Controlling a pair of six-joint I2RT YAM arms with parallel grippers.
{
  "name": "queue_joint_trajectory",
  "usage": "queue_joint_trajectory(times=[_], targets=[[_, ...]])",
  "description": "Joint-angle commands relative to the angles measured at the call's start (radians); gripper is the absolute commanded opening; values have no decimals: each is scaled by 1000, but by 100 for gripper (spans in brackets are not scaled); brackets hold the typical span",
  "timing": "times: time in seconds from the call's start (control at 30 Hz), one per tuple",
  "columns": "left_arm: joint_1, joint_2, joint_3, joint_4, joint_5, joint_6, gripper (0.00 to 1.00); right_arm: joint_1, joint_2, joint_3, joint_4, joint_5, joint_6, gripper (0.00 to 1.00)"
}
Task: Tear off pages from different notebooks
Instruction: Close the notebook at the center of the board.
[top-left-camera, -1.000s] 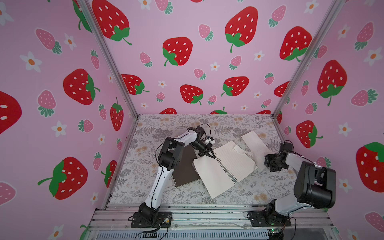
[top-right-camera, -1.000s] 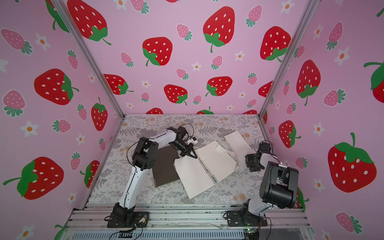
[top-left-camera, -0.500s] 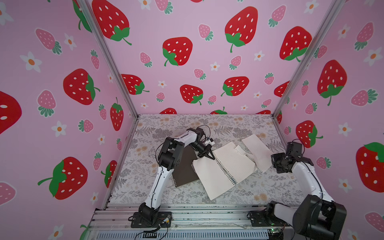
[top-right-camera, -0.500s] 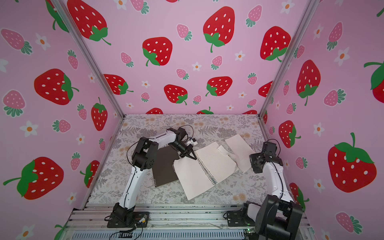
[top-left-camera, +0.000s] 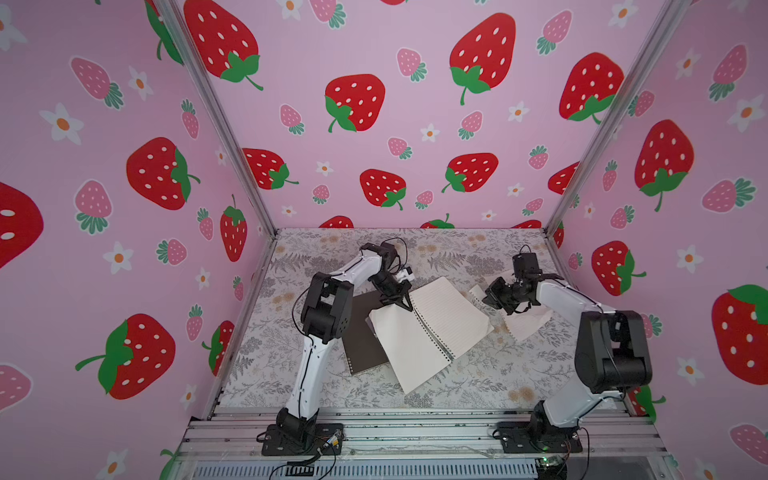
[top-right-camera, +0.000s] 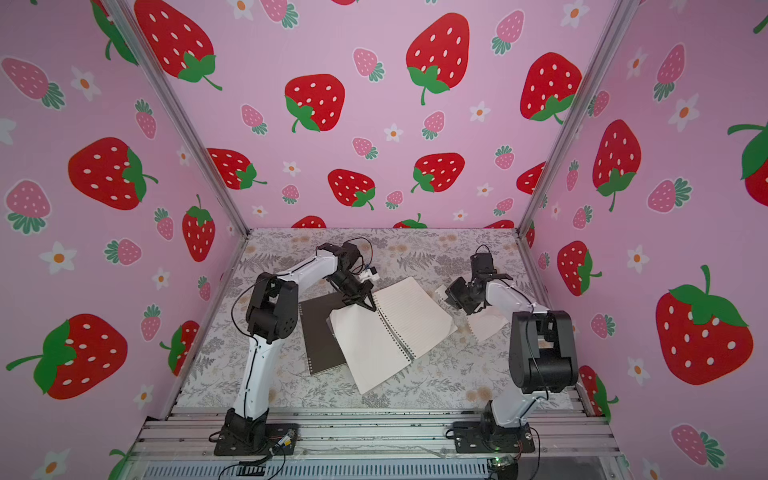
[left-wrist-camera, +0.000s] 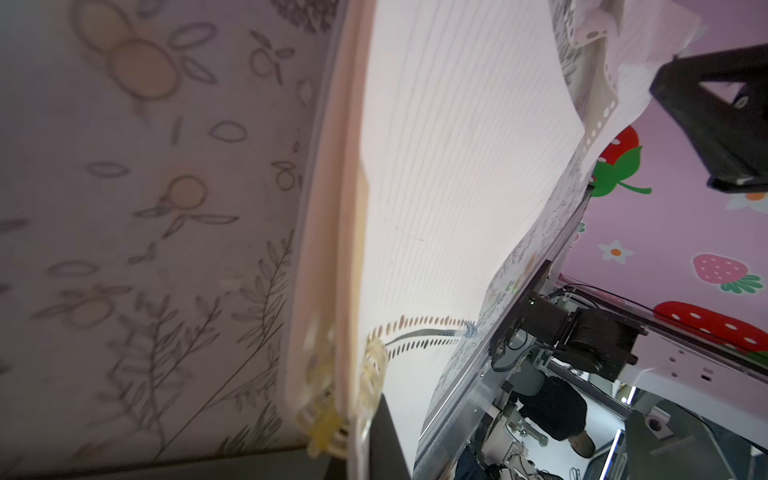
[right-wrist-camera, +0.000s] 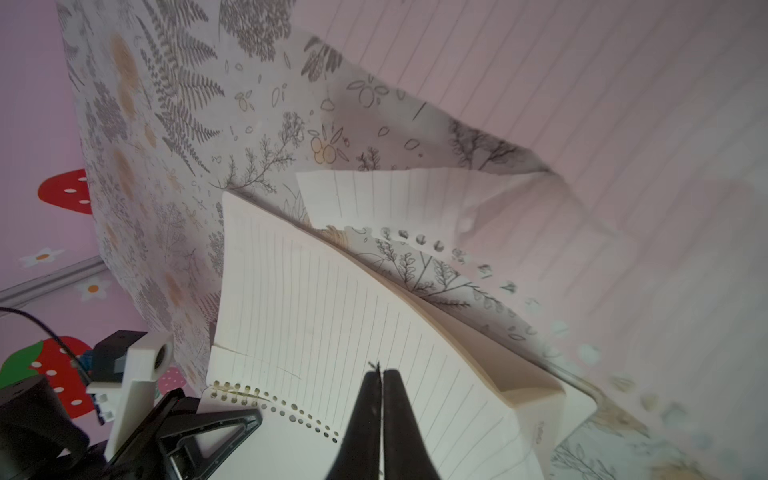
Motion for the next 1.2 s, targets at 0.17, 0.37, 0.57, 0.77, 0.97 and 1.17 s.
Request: queue_joint_trajectory(times=[0.17,0.37,0.57,0.77,0.97,1.17], targets=[[29,-17,-25,-79,-107,11,0,47,218,233,-279,-119,-215,7],[38,1,-4,-79,-94,-6,0,77,318,269,-407,-153,-289,7],[55,20,18,-75,-37,-38,0,96,395,308,-471,-167,-342,7],[70,1,-3,-7,137,-135,24,113,448,295,-483,-91,-387,3],[89,-21,-64,86,156,-306,35,122,475,255,-452,-64,-392,2],[87,-24,-61,184,247,-437,33,135,484,246,-445,-49,-404,2]])
